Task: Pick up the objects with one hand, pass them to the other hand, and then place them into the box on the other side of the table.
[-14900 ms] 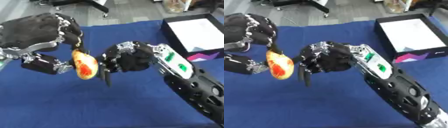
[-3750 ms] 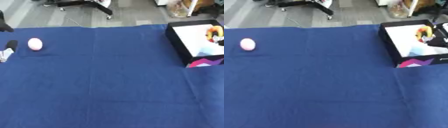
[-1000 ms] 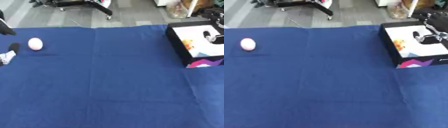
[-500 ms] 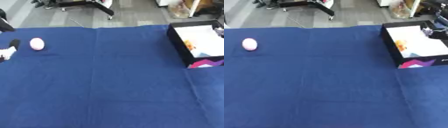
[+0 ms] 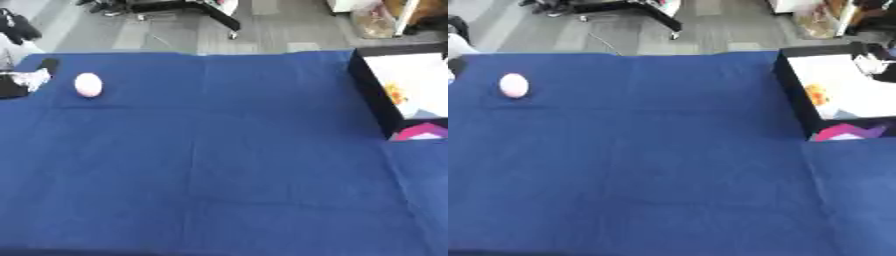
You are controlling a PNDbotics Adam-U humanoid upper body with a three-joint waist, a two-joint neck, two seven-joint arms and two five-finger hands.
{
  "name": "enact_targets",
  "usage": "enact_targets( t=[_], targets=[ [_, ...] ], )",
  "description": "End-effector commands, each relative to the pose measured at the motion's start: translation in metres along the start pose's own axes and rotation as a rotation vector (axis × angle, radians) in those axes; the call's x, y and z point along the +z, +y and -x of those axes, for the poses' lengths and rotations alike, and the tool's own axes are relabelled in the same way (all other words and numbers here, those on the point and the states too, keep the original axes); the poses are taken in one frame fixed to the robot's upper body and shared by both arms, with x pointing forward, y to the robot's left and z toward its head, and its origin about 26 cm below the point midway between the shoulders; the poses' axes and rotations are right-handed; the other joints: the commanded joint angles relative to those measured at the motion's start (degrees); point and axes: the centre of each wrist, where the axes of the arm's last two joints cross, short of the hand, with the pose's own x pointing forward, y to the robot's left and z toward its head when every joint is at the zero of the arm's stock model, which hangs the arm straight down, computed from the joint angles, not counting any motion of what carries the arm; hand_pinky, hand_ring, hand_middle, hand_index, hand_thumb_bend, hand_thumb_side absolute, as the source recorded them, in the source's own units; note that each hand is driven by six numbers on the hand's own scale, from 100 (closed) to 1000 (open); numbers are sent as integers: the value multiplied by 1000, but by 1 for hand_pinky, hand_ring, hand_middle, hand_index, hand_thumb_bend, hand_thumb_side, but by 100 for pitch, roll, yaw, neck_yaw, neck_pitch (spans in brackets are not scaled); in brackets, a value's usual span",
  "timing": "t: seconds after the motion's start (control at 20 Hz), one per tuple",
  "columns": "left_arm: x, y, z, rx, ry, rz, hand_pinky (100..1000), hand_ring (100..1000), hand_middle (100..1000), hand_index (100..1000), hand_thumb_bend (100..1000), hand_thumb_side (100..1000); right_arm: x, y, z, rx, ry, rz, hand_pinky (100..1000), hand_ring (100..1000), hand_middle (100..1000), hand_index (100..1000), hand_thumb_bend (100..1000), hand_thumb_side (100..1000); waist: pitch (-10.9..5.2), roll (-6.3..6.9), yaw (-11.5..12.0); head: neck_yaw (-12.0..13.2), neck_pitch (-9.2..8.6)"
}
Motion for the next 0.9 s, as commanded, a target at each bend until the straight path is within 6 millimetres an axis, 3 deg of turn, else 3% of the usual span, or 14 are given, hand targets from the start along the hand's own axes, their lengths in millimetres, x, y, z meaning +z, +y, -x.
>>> enact_targets(
  t=[0.05, 0.45, 0.8, 0.9],
  targets=[
    [-11, 1, 14, -11, 108, -19, 753, 597, 585, 722, 341, 575, -13, -31, -17, -10, -86, 17, 914, 785, 818, 977, 100, 287, -28, -12, -31, 200, -82],
    [-44, -15, 38, 14, 319, -8, 763, 619, 608, 749, 467, 706, -28, -44, -51, -92, -208, 47, 939, 775, 808, 967, 100, 307, 270, -85, -217, 779, -291],
    [-54, -26, 56, -2, 451, 43, 757, 608, 597, 742, 491, 703, -31, -46, -58, -131, -233, 37, 983, 768, 801, 959, 100, 305, 528, -130, -388, 1094, -482],
    [-53, -29, 60, -5, 483, 48, 754, 604, 594, 740, 446, 631, -31, -45, -59, -137, -234, 30, 992, 767, 800, 958, 100, 300, 582, -141, -426, 1148, -522]
  ],
)
